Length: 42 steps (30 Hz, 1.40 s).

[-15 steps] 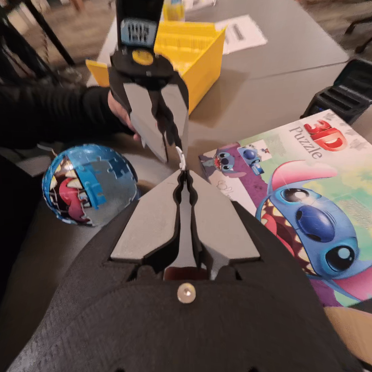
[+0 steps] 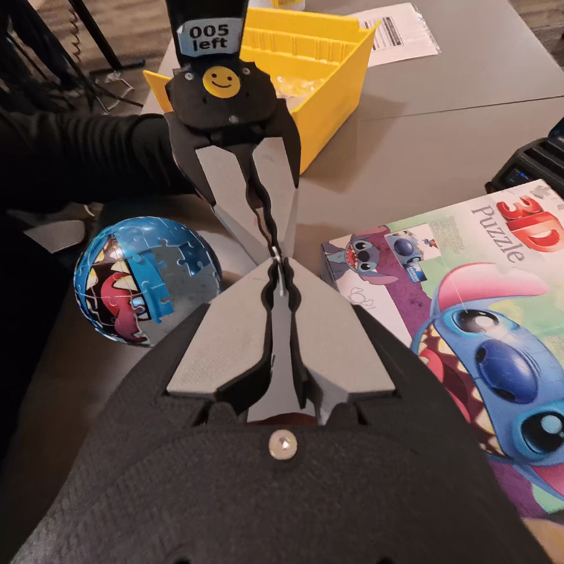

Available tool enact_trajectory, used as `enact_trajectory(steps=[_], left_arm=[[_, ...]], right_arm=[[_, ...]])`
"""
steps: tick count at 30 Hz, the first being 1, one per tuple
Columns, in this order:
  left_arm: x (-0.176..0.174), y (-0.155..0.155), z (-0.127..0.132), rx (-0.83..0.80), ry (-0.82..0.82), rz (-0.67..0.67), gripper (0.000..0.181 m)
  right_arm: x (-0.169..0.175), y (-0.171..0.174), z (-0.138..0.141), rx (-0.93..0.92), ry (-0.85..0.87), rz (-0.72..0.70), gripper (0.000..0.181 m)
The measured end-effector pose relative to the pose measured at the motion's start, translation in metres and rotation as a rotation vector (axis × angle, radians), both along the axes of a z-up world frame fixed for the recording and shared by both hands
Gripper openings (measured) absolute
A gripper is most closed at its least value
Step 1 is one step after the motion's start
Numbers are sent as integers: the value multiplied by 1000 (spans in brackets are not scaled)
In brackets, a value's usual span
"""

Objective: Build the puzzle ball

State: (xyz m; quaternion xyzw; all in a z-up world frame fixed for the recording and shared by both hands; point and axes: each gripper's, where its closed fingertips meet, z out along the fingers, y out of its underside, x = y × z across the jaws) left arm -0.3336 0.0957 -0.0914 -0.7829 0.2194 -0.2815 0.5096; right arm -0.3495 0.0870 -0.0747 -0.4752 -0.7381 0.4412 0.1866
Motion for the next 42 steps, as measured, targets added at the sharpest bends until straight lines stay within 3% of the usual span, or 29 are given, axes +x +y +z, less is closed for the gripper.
enact_trajectory(steps=[3,7,10,16,19,22,24,28,33,37,42], left_arm=[[-2,3,-6,6,35,23,0],[-10,0,10,-3,-79,18,0],[-15,-3,10,-32,-66,39,0],[-8,-12,-7,-144,52,21,0],[-2,-25,-15,-220,103,-30,0],[-4,-31,-3,-194,102,-48,5],[-16,-31,5,-189,101,-15,17],[-46,-29,14,-163,135,85,18],[-46,-29,-6,-227,173,76,22],[-45,-24,-22,-268,194,75,22],[-47,-21,-22,-266,172,84,22]], right_arm=[[-4,0,-6,-7,-3,-10,1],[-4,3,7,-95,45,-25,2],[-5,4,8,-131,67,-42,9],[-4,-10,-15,-65,41,-21,1],[4,-21,-25,-124,69,-20,0],[15,-31,-39,-182,37,-10,0],[21,-37,-47,-201,9,5,0],[25,-46,-52,-274,16,-12,0],[28,-53,-60,-406,-9,-27,0],[27,-56,-67,-388,-40,3,0],[24,-62,-68,-358,-38,23,0]])
